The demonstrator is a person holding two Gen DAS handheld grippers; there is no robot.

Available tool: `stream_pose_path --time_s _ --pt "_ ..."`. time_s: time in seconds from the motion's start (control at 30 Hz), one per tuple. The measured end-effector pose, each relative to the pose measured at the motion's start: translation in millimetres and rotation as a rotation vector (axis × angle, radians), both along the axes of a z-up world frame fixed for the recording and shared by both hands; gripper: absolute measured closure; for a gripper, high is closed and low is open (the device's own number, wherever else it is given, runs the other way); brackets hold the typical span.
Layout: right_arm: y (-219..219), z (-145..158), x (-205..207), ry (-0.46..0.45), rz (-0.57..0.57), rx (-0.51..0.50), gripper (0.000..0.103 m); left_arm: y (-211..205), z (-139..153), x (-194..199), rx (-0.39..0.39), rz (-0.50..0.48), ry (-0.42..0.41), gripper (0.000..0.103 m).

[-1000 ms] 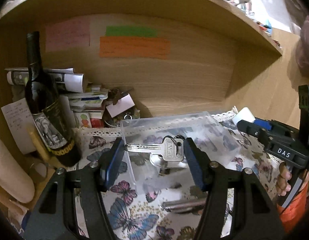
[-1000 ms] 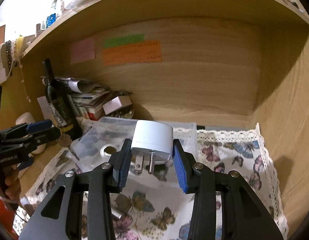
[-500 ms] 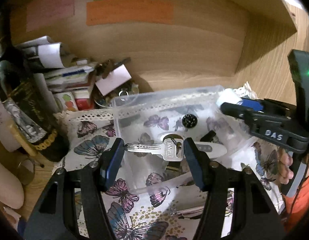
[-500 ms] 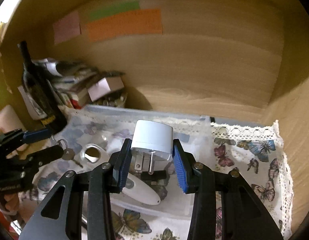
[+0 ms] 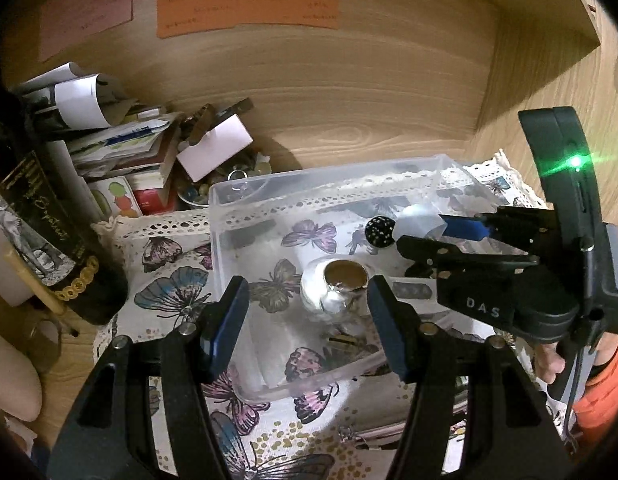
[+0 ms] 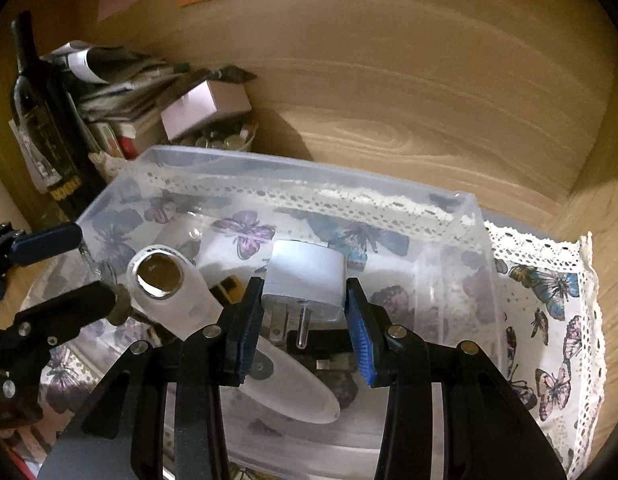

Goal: Organize rigid objects
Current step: 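Carry the keys and plug adapter over the clear box while both grippers open to release, then grasp the metal tube with the left gripper while the right gripper grasps a black part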

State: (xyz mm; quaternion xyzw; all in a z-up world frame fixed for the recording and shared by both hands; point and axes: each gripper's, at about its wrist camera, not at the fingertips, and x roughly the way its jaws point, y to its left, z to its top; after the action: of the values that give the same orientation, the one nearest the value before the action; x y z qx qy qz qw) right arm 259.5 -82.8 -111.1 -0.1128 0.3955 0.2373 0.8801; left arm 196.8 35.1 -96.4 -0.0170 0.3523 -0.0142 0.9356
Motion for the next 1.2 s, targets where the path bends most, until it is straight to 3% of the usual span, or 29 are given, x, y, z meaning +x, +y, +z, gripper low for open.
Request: stream_pose_path --time_s 0.13,0.47,0.67,0.97,1.2 --pt "-1.8 5.8 -2.9 -0.006 0.007 0.016 0.066 3.4 3.1 -3.2 -0.026 0.0 0.004 0.039" --pt "-26.3 49.7 -42.0 -0.112 0.014 0.099 0.05 10.8 29.2 -38.7 -0.058 0.005 -0.059 0.016" --pt "-52.1 67.4 -84.1 -0.2 0.005 0.112 0.037 3.4 25.5 -65.0 -0.068 -0.027 -0.049 0.011" --pt "-85.9 38.3 -126.2 -0.14 -0.04 0.13 0.035 -26.3 -24.3 -70.2 -0.036 -0.113 0.11 0.01" --pt "-110.1 2.7 -144.1 -0.018 -0.08 0.163 0.034 -43.0 -39.6 -50.3 -0.03 -0.214 0.161 0.01"
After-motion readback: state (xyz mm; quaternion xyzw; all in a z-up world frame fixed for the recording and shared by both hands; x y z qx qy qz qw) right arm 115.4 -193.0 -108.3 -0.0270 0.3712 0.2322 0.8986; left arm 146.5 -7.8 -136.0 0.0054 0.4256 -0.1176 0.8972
